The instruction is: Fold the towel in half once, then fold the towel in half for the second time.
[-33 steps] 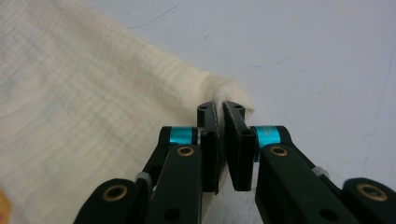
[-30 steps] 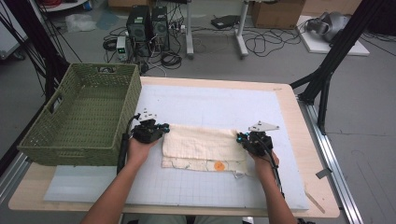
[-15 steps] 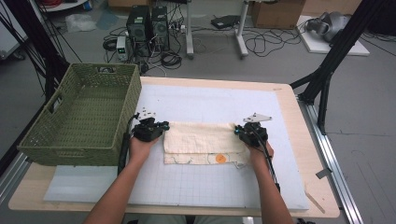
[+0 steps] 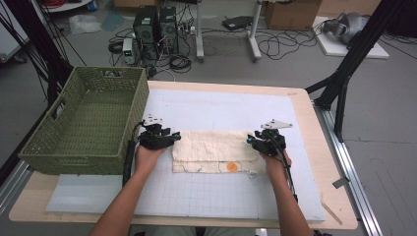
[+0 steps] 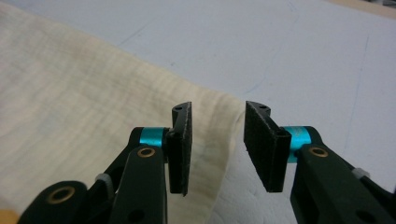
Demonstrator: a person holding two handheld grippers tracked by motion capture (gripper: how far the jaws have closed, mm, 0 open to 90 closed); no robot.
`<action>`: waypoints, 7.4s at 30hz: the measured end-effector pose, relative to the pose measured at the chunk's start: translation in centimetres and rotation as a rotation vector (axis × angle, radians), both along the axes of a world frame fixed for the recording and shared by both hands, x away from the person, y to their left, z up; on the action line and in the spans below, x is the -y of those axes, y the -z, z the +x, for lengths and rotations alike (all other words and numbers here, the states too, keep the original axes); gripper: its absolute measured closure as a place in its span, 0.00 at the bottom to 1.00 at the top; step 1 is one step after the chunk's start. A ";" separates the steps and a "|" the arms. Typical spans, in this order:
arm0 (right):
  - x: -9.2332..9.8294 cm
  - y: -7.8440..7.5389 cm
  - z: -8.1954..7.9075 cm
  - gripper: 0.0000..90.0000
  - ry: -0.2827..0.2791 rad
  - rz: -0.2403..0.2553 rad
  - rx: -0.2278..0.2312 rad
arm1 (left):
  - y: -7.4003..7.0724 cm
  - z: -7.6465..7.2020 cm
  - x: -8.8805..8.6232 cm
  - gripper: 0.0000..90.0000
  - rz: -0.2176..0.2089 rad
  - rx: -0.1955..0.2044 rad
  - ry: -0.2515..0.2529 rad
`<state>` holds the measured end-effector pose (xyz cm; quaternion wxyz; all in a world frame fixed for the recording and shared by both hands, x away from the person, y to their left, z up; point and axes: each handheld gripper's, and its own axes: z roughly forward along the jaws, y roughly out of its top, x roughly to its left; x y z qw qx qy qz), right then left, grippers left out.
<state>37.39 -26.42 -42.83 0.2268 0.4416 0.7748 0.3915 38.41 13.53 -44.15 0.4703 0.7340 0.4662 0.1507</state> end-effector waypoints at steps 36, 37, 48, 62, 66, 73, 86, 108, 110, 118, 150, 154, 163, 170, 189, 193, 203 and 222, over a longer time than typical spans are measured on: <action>1.7 -0.5 -7.4 0.58 -0.098 0.034 0.036 | 0.8 -6.6 1.8 0.93 0.199 0.075 0.152; 1.7 -0.4 -7.3 0.58 -0.096 0.021 0.039 | 0.8 -6.7 1.7 0.93 0.186 0.081 0.149; 1.3 0.7 -6.6 0.63 -0.116 0.004 -0.014 | -0.4 -7.2 0.7 0.96 -0.003 0.103 0.159; 1.3 0.4 -6.7 0.94 -0.143 -0.029 -0.020 | -1.1 -7.9 -0.2 0.96 -0.090 0.090 0.155; 1.7 -0.6 -7.8 0.94 -0.158 -0.017 0.006 | -1.3 -8.4 -0.4 0.96 -0.089 0.086 0.159; 1.8 -0.6 -9.0 0.94 -0.186 -0.005 -0.025 | -0.9 -9.6 -0.4 0.96 -0.038 0.055 0.176; 3.0 -0.4 -8.9 0.66 -0.112 0.077 -0.036 | -0.7 -8.7 -0.7 0.64 -0.002 0.065 0.122; 1.6 1.6 -8.3 0.95 -0.096 0.004 -0.157 | -0.2 -3.8 0.9 0.60 0.038 0.029 0.048; 1.5 1.4 -8.6 0.92 -0.104 -0.006 -0.162 | -0.1 -3.7 0.8 0.60 0.030 0.040 0.042; 1.7 0.0 -6.8 0.59 -0.026 0.019 -0.034 | -1.1 -1.8 1.9 0.64 0.073 0.065 0.045; 2.7 -0.2 -3.3 0.33 -0.005 0.053 0.028 | -0.6 -1.6 1.2 0.47 0.085 0.088 0.045; 3.4 -0.6 -4.8 0.24 -0.034 0.047 0.051 | -1.2 -2.6 0.8 0.30 -0.032 0.108 0.083; 3.2 -1.4 -7.0 0.13 -0.118 0.046 0.074 | -2.9 -4.7 1.1 0.19 -0.107 0.198 0.189; 2.9 -1.9 -7.9 0.13 -0.142 0.025 0.125 | -3.0 -5.3 0.7 0.19 -0.135 0.226 0.194; 3.0 -2.1 -7.3 0.13 -0.125 0.044 0.116 | -2.4 -5.4 0.7 0.20 -0.098 0.197 0.186; 3.1 -2.1 -7.3 0.13 -0.121 0.055 0.114 | -2.2 -5.2 0.5 0.20 -0.106 0.201 0.182; 3.0 -1.9 -7.3 0.13 -0.138 0.048 0.098 | -2.2 -3.9 -0.1 0.25 -0.078 0.172 0.139; 3.3 -2.2 -7.2 0.13 -0.145 0.072 0.084 | -5.1 1.2 2.8 0.30 0.002 0.128 0.148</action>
